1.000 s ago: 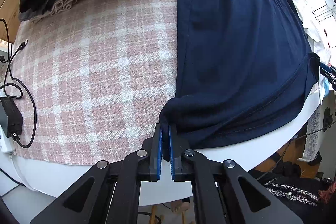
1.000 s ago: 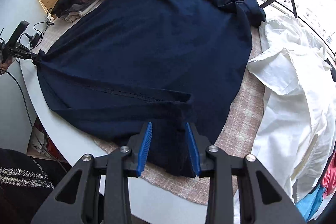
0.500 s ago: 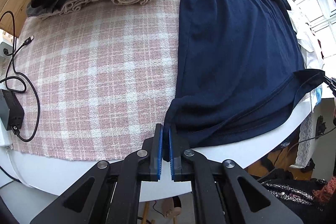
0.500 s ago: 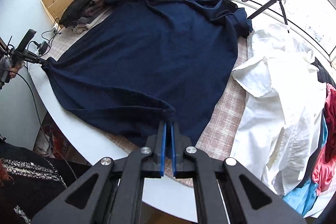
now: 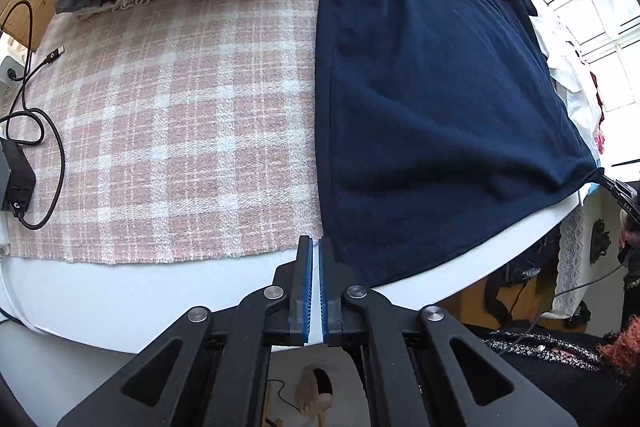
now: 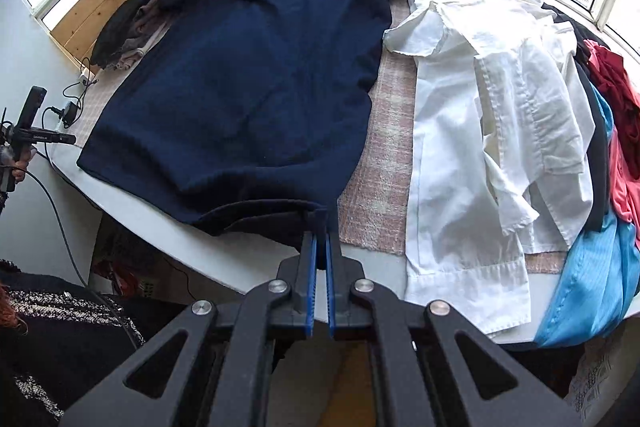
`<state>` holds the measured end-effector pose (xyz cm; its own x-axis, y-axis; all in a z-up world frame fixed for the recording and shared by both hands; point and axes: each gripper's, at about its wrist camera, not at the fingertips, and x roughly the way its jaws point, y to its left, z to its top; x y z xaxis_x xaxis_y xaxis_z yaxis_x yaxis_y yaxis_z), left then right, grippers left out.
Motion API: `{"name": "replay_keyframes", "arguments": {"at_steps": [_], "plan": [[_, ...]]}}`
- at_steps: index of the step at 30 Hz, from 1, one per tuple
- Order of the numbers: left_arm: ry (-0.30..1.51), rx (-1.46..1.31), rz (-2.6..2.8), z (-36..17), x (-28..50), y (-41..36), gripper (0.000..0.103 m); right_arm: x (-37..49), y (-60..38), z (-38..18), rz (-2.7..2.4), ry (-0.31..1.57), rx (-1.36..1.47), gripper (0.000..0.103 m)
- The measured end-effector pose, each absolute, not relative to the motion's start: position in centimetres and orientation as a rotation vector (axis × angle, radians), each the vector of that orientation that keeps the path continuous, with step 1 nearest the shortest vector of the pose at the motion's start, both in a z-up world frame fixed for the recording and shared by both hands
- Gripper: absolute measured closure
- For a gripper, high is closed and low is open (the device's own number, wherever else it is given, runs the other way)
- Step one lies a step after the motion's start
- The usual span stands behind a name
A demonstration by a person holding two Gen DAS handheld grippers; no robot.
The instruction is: Fold clothes
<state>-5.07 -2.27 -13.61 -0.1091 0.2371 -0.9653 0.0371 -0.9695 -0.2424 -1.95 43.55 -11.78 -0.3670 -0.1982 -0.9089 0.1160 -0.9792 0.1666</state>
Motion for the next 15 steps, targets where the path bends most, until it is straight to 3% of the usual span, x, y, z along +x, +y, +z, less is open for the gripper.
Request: {"name": "replay_keyframes", "arguments": {"at_steps": [3, 10, 11, 15], "plan": [[-0.306, -2.033, 2.191, -14.7, -4.9, -1.3, 0.091, -2.3, 43.0, -11.9, -2.437, -0.089, 1.647, 0.099], [-0.253, -2.053, 2.180, -15.2, -4.7, 0.5, 0.090, -2.5, 42.3, -11.7, -2.422, -0.059, 1.641, 0.099], [-0.246, -2.050, 2.182, -15.2, -4.7, 0.6, 0.100, -2.5, 42.3, -11.7, -2.422, -0.059, 1.642, 0.099], [-0.253, -2.032, 2.199, -14.6, -4.4, 0.2, 0.100, -2.4, 42.3, -12.0, -2.422, -0.058, 1.647, 0.099]]}}
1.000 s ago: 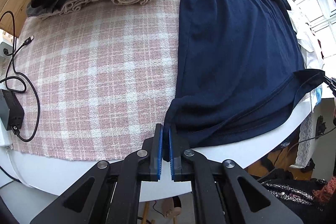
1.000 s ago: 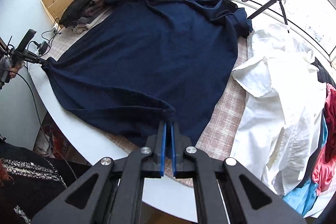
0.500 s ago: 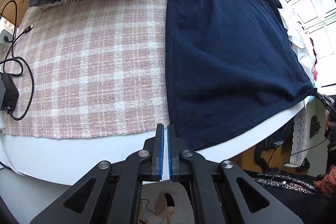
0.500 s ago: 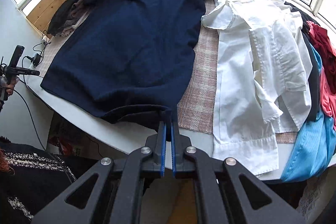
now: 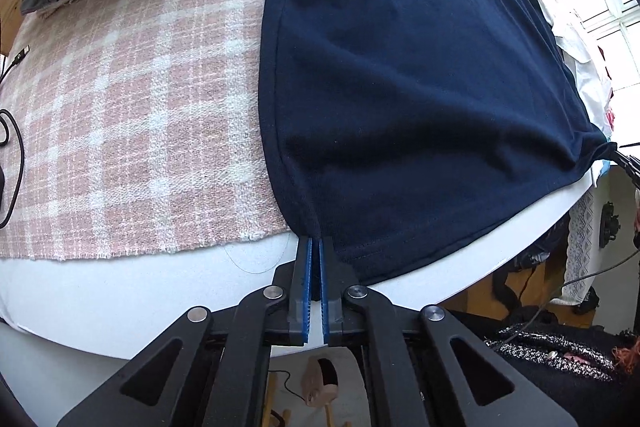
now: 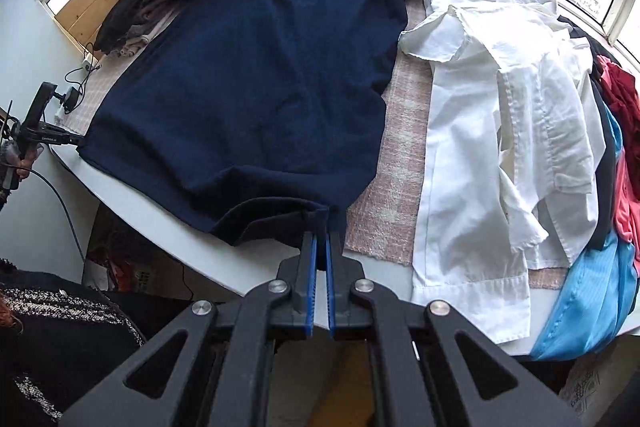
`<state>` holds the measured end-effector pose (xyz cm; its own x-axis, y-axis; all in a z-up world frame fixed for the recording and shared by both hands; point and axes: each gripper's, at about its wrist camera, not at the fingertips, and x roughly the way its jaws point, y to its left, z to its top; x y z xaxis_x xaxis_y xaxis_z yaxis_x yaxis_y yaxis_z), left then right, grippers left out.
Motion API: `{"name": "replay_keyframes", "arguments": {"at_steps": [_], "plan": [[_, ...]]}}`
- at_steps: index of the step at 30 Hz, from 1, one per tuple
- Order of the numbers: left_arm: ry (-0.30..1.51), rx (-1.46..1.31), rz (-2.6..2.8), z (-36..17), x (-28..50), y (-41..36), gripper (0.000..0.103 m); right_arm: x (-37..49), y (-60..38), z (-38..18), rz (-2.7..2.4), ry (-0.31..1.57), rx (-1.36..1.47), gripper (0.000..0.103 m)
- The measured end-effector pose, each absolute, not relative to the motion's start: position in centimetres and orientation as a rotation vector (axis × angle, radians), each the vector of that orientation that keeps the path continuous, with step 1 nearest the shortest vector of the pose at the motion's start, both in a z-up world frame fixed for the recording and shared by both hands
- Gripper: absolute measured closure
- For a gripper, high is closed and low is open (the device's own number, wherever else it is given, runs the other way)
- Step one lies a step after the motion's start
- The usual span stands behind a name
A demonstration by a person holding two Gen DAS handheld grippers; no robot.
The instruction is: Fold clothes
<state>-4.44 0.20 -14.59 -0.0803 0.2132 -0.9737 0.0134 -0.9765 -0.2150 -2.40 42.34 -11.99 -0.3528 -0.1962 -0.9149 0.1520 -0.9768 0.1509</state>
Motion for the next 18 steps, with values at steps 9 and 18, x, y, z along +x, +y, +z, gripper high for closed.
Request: {"name": "replay_keyframes", "arguments": {"at_steps": [9, 18], "plan": [[-0.421, -2.027, 2.263, -13.4, -2.8, -4.6, 0.100, -1.3, 41.7, -14.1, -2.360, -0.059, 1.687, 0.099], [-0.293, -2.044, 2.259, -14.6, -4.1, -1.8, 0.069, -1.1, 41.3, -15.7, -2.336, 0.001, 1.736, 0.099]]}}
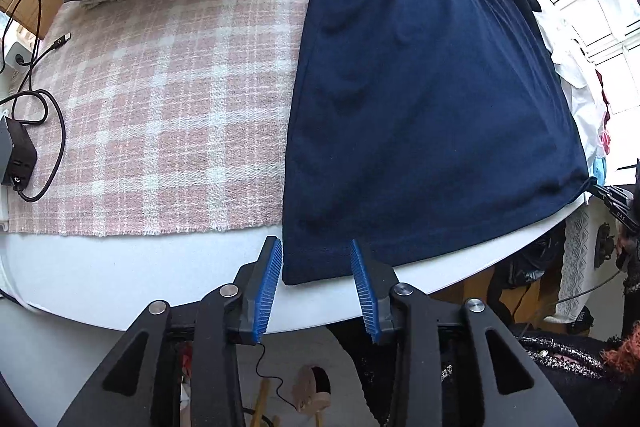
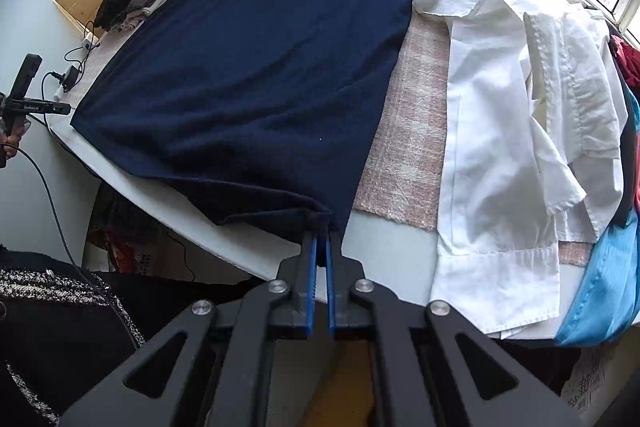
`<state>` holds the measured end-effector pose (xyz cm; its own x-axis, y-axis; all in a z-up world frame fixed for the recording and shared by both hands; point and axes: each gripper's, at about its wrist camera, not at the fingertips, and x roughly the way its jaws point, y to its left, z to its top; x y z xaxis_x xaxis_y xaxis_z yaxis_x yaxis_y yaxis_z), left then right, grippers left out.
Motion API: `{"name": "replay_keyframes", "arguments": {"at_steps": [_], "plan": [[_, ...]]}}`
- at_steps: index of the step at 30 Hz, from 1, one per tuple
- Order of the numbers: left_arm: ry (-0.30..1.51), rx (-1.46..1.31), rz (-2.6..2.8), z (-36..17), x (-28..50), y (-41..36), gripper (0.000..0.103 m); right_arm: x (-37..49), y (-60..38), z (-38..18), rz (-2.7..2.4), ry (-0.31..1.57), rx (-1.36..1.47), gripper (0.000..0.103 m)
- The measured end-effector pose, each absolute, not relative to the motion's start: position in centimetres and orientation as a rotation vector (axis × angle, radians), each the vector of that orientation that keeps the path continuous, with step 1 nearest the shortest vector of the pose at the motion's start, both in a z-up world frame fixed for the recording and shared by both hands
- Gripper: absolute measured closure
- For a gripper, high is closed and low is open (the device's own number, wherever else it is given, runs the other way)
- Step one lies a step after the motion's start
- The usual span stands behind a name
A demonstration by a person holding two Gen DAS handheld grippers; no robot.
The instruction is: Fold clothes
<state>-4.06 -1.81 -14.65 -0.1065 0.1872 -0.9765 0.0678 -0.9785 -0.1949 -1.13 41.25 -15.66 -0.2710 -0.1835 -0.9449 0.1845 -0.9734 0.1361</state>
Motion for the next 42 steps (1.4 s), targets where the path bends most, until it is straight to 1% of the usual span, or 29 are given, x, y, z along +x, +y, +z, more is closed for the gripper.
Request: {"name": "replay_keyframes", "arguments": {"at_steps": [3, 5, 8, 9, 11, 13, 14, 15, 19, 22, 27, 28, 30, 31, 33, 34, 37, 39, 42], "plan": [[-0.244, -2.107, 2.251, -16.8, -4.6, -1.5, 0.071, -0.8, 41.3, -16.0, -2.328, 0.032, 1.758, 0.098], [-0.275, -2.107, 2.240, -17.5, -4.6, -1.6, 0.071, -0.7, 41.4, -16.2, -2.322, 0.053, 1.773, 0.098], [-0.268, -2.097, 2.266, -16.1, -3.6, -2.7, 0.071, 0.1, 41.5, -16.2, -2.298, 0.086, 1.801, 0.098], [-0.266, -2.093, 2.278, -15.4, -3.4, -3.1, 0.071, 0.6, 41.7, -16.0, -2.287, 0.087, 1.812, 0.097], [-0.262, -2.077, 2.287, -14.0, -3.0, -4.0, 0.071, 1.5, 42.6, -15.3, -2.293, 0.005, 1.821, 0.095], [-0.258, -2.059, 2.292, -12.6, -2.6, -4.8, 0.071, 1.6, 44.3, -14.8, -2.322, -0.238, 1.794, 0.084], [-0.259, -2.051, 2.286, -12.3, -2.6, -4.8, 0.071, 1.6, 45.0, -14.7, -2.328, -0.332, 1.784, 0.074], [-0.263, -2.049, 2.278, -12.4, -2.9, -4.4, 0.071, 1.3, 45.0, -15.2, -2.324, -0.354, 1.790, 0.073], [-0.264, -2.057, 2.244, -13.7, -3.3, -3.4, 0.071, 0.2, 44.8, -17.0, -2.309, -0.432, 1.815, 0.073], [-0.273, -2.058, 2.235, -14.8, -3.4, -2.8, 0.069, -0.1, 43.8, -17.9, -2.288, -0.403, 1.827, 0.073], [-0.226, -2.085, 2.228, -16.3, -3.6, -1.7, 0.068, -0.4, 43.0, -18.9, -2.266, -0.367, 1.833, 0.072], [-0.213, -2.094, 2.228, -16.7, -3.6, -1.3, 0.068, -0.4, 42.8, -18.9, -2.259, -0.362, 1.829, 0.074], [-0.198, -2.104, 2.229, -17.4, -3.5, -0.6, 0.069, -0.3, 42.5, -19.0, -2.226, -0.370, 1.828, 0.095], [-0.194, -2.096, 2.233, -17.5, -3.4, -0.4, 0.072, -0.2, 42.6, -18.5, -2.230, -0.389, 1.810, 0.095], [-0.190, -2.084, 2.236, -17.7, -3.2, -0.2, 0.095, 0.1, 42.7, -17.6, -2.238, -0.428, 1.773, 0.095], [-0.209, -2.081, 2.236, -17.7, -3.0, -0.4, 0.100, 0.2, 42.7, -17.1, -2.241, -0.447, 1.755, 0.096], [-0.292, -2.057, 2.235, -16.8, -2.3, -1.0, 0.101, 0.5, 42.8, -15.6, -2.250, -0.503, 1.699, 0.096], [-0.380, -2.021, 2.235, -15.5, -1.4, -1.5, 0.101, 0.8, 42.9, -14.6, -2.256, -0.541, 1.662, 0.096], [-0.463, -1.939, 2.260, -13.0, -1.2, -1.8, 0.101, 1.1, 43.5, -12.8, -2.291, -0.627, 1.571, 0.096]]}}
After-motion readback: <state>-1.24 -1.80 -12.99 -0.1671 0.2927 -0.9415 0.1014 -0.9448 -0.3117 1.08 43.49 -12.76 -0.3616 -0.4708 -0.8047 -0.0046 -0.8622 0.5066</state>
